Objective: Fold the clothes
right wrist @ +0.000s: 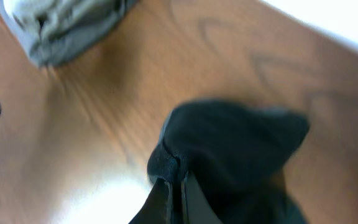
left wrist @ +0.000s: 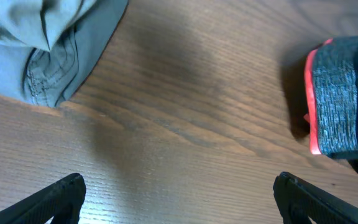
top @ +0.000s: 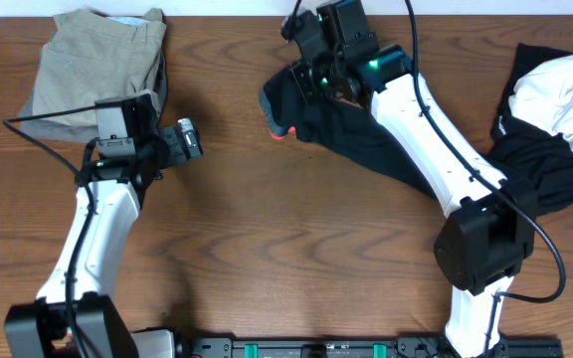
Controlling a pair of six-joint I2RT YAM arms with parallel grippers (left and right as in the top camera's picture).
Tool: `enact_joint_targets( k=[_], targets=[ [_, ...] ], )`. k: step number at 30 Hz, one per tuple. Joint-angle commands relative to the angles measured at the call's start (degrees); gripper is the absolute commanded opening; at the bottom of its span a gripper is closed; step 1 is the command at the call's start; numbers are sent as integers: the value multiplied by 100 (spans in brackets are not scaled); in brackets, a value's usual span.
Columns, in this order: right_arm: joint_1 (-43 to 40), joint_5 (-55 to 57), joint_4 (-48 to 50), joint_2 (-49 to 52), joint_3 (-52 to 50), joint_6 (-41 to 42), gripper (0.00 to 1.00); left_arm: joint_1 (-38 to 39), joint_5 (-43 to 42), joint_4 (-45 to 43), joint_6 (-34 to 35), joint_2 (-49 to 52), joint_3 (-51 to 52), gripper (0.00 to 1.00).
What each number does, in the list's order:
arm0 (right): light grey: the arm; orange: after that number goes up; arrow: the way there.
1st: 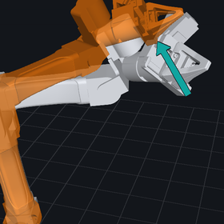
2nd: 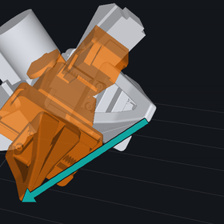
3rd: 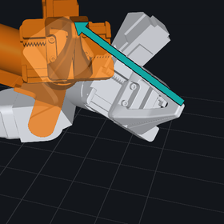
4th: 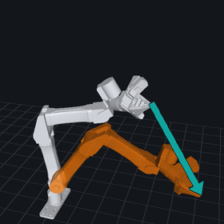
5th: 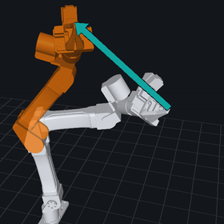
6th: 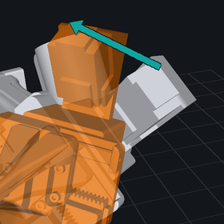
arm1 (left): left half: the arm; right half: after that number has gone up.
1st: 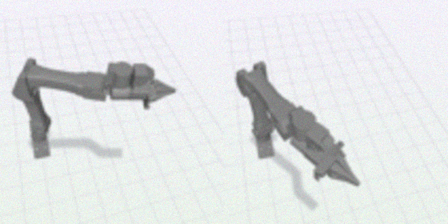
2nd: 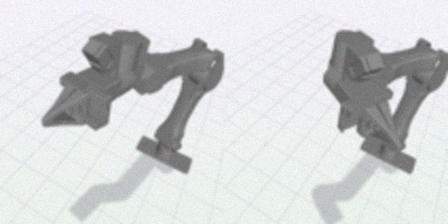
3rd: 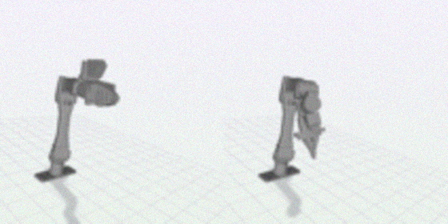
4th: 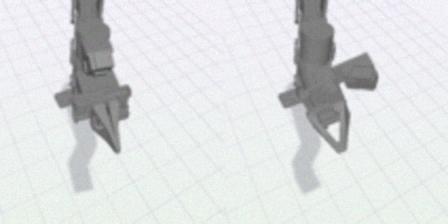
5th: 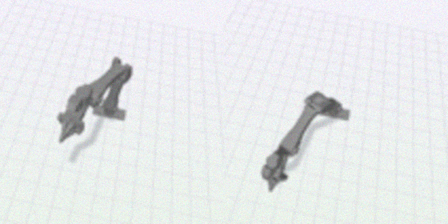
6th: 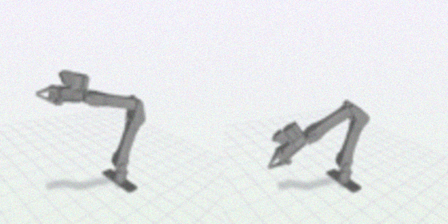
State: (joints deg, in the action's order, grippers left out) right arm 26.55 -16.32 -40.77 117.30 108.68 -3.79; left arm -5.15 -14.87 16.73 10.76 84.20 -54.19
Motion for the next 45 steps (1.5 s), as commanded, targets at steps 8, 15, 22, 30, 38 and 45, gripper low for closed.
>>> enact_joint_targets(
  k=[8,15,22,30,38,45],
  targets=[
    [273,-629,-1491,4,-791,-549,1,-37,-9,-291,72,197,-111,98],
    [896,-929,-2035,4,-1550,-1285,10,-221,-9,-446,72,197,-111,98],
    [732,-769,-1346,-286,-1272,-684,41,-498,-13,-439,72,197,-111,98],
    [-492,-610,-212,-385,-990,-52,99,-503,-13,-372,70,197,-111,98],
    [-984,-1335,-181,402,-1012,-46,89,-503,-11,-273,70,197,-111,98],
    [-962,-1716,68,975,-1012,319,62,-503,-11,-245,70,197,-111,98]
  ],
)
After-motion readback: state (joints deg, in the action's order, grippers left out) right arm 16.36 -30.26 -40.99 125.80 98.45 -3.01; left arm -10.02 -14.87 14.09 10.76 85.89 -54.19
